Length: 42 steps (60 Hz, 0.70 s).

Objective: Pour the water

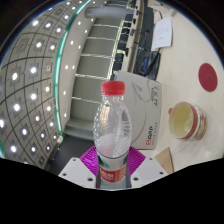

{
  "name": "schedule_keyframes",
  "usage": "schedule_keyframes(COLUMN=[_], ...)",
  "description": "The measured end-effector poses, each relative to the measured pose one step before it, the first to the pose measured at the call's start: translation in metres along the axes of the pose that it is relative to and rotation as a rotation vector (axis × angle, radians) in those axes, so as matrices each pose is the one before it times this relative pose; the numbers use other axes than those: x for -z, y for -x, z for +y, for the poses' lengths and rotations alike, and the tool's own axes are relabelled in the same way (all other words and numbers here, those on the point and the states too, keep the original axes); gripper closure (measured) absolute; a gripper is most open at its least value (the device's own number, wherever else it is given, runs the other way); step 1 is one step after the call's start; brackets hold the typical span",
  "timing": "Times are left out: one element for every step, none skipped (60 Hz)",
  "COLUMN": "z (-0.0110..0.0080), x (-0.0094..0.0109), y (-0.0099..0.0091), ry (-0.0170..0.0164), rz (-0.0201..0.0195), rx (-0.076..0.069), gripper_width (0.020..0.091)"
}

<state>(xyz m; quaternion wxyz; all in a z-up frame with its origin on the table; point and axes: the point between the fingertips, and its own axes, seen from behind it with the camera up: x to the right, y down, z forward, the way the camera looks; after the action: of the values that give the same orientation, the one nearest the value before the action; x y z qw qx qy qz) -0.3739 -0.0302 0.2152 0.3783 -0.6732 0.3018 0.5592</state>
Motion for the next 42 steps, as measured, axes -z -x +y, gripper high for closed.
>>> schedule_keyframes(z=[-0.00495, -0.00460, -0.00677, -0.00729, -0.00721, -0.00786, -0.00759, -0.00722, -0.01042, -0.00639, -0.00672, -0.00671, -0.00642, -0.00568, -0.00634, -0.00498, -0.00468, -0.00427, -0.00277, -0.00183, -0.00029, -0.00002, -0.00186, 0.00109, 0.00224, 0.00332, 0.00397, 0.00458, 0.01124, 0.00568, 0.00492, 0.00504, 0.00516, 0.00754, 0.00502, 0.00473, 0.00449, 0.00473, 0.00515, 0.00513, 0.00514, 0.00879], x=[0.00058, 0.00176, 0.00207, 0.00229, 0.00214, 0.00211, 0.00192, 0.00223, 0.00547, 0.00194, 0.00192, 0.00187, 0.00198, 0.00164, 0.00036, 0.00176, 0.00148, 0.00090, 0.00034, 0.00063, 0.00192, -0.00067, 0.00240, -0.00102, -0.00129, -0.00186, -0.00206, -0.00182, -0.00342, -0.00290, -0.00254, -0.00254, -0.00196, -0.00126, -0.00109, -0.00086, -0.00082, -0.00103, -0.00126, -0.00114, -0.00118, -0.01308], y=[0.00201, 0.00273, 0.00242, 0.00200, 0.00074, 0.00021, -0.00044, -0.00135, 0.00146, -0.00313, -0.00358, -0.00471, -0.00539, -0.00635, -0.00936, -0.00745, -0.00814, -0.00914, -0.01008, -0.00993, -0.01068, -0.01064, -0.00655, -0.00913, -0.00825, -0.00831, -0.00783, -0.00696, -0.01134, -0.00689, -0.00624, -0.00513, -0.00415, -0.00346, -0.00238, -0.00183, -0.00147, -0.00140, -0.00141, -0.00061, -0.00126, -0.00666], ry=[-0.00707, -0.00739, -0.00930, -0.00941, -0.00930, -0.00953, -0.00784, -0.00670, -0.00567, -0.00611, -0.00658, -0.00683, -0.00646, -0.00674, -0.00753, -0.00761, -0.00871, -0.00844, -0.00585, -0.00340, -0.00168, -0.00006, -0.00139, 0.00100, 0.00210, 0.00426, 0.00593, 0.00751, 0.00595, 0.00878, 0.00836, 0.00859, 0.00900, 0.00662, 0.00836, 0.00692, 0.00652, 0.00673, 0.00747, 0.00874, 0.00840, 0.00584], rz=[0.00730, 0.00631, 0.00382, 0.00438, 0.00427, 0.00406, 0.00405, 0.00442, 0.00548, 0.00850, 0.00908, 0.00970, 0.01118, 0.01224, 0.01099, 0.01347, 0.01501, 0.01783, 0.01885, 0.02001, 0.01825, 0.02034, 0.01502, 0.01561, 0.01362, 0.01276, 0.01195, 0.01090, 0.01039, 0.00834, 0.00827, 0.00862, 0.00789, 0.00695, 0.00551, 0.00444, 0.00361, 0.00265, 0.00165, 0.00081, 0.00050, 0.00121], rx=[0.0579, 0.0504, 0.0516, 0.0496, 0.0479, 0.0476, 0.0463, 0.0448, 0.0445, 0.0452, 0.0462, 0.0474, 0.0486, 0.0482, 0.0467, 0.0457, 0.0447, 0.0449, 0.0430, 0.0401, 0.0369, 0.0325, 0.0282, 0.0262, 0.0224, 0.0191, 0.0166, 0.0146, 0.0162, 0.0113, 0.0097, 0.0093, 0.0091, 0.0125, 0.0091, 0.0087, 0.0078, 0.0064, 0.0050, 0.0042, 0.0036, 0.0040], gripper_width=[0.0763, 0.0762, 0.0761, 0.0762, 0.0762, 0.0762, 0.0761, 0.0761, 0.0762, 0.0762, 0.0762, 0.0762, 0.0761, 0.0762, 0.0762, 0.0762, 0.0760, 0.0763, 0.0762, 0.0761, 0.0762, 0.0762, 0.0761, 0.0762, 0.0763, 0.0762, 0.0762, 0.0763, 0.0762, 0.0763, 0.0763, 0.0762, 0.0762, 0.0763, 0.0762, 0.0762, 0.0762, 0.0762, 0.0763, 0.0763, 0.0762, 0.0762])
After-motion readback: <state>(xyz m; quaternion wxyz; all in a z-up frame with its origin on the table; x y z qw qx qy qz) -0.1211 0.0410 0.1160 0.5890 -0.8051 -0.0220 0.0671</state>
